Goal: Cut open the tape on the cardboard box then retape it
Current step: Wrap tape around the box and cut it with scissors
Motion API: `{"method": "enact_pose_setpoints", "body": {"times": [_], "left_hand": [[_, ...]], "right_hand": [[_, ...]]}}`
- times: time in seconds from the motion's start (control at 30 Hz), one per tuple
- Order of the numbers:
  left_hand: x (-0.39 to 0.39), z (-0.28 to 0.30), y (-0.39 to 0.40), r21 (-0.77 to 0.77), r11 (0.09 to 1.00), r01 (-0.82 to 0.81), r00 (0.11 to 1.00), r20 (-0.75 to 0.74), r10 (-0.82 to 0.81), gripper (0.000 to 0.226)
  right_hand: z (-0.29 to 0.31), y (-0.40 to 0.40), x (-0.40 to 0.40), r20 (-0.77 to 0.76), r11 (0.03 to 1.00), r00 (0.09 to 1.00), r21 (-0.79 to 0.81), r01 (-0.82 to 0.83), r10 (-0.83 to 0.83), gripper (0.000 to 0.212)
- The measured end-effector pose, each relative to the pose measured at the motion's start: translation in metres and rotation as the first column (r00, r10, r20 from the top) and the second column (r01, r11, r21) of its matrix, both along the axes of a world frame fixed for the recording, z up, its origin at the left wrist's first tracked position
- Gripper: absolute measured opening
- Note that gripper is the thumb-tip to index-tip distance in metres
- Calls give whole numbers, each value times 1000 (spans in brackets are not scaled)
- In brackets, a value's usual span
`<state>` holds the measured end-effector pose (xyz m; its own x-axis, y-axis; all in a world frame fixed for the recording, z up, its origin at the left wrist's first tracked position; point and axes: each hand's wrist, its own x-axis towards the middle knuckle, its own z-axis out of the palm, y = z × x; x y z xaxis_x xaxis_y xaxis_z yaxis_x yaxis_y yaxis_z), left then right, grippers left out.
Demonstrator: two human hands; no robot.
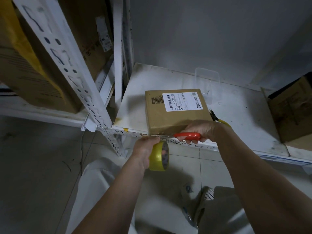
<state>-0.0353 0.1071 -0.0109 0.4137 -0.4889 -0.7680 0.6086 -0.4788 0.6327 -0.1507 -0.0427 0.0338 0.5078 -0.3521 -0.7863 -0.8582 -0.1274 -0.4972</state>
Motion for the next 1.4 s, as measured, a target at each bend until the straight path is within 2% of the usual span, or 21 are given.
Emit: {"method": "enact_pose_setpoints", "body": {"times": [0.2, 0.3, 0.47, 0.57, 0.7, 0.83, 0.9, 0.97, 1.03, 1.1, 1.17, 1.23, 1.33, 1.37, 1.4], "left_hand": [[4, -5, -1, 11, 999, 32, 999, 22, -32, 22], [5, -2, 1, -6, 999, 32, 999, 4, -32, 12], [12, 4, 1, 14, 999, 50, 998, 42, -51, 8], [12, 8, 5, 60, 991, 119, 987, 98, -124, 8], [5, 6, 14, 63, 988, 141, 957, 248, -152, 9], [-3, 6, 18, 11, 995, 98, 977, 190, -99, 12], [-8, 1, 15, 14, 998, 61, 985, 159, -62, 7], [-13, -4, 13, 8, 1000, 20, 990, 138, -20, 5], [-18, -9, 12, 13, 1000, -8, 989, 148, 6, 8], [-22, -10, 13, 6, 999, -43, 985, 165, 42, 10], [-21, -13, 14, 4, 996, -85, 978, 192, 83, 14], [-17, -16, 15, -11, 990, -137, 966, 222, 136, 21], [-11, -16, 14, -45, 980, -195, 945, 261, 200, 26], [-8, -16, 13, -49, 976, -210, 938, 271, 216, 26], [-5, -17, 12, -55, 972, -227, 933, 275, 233, 27]], "right_hand": [[1, 4, 3, -7, 995, 999, -96, -35, 35, 18], [4, 6, 4, -2, 988, 997, -137, -77, 77, 22], [10, 6, 9, 18, 992, 998, -112, -59, 61, 26], [8, 7, 12, -62, 964, 976, -153, -216, 209, 29], [8, 10, 7, -218, 924, 923, -149, -351, 316, 42], [-6, 3, -26, -439, 898, 863, -228, -377, 250, 44], [-21, -3, -51, -468, 925, 878, -282, -256, 101, 53], [-38, -5, -73, -406, 913, 892, -408, 15, -196, 61], [-53, 2, -90, -249, 779, 839, -559, 282, -483, 52], [-67, 6, -92, -74, 651, 776, -597, 469, -626, 46], [-75, 10, -81, 74, 566, 738, -592, 574, -671, 51], [-81, 9, -65, 144, 494, 709, -621, 608, -691, 56], [-83, 3, -48, 205, 487, 726, -620, 616, -656, 41], [-83, 2, -46, 270, 450, 716, -624, 639, -644, 37], [-81, 5, -44, 362, 370, 685, -636, 677, -632, 34]]}}
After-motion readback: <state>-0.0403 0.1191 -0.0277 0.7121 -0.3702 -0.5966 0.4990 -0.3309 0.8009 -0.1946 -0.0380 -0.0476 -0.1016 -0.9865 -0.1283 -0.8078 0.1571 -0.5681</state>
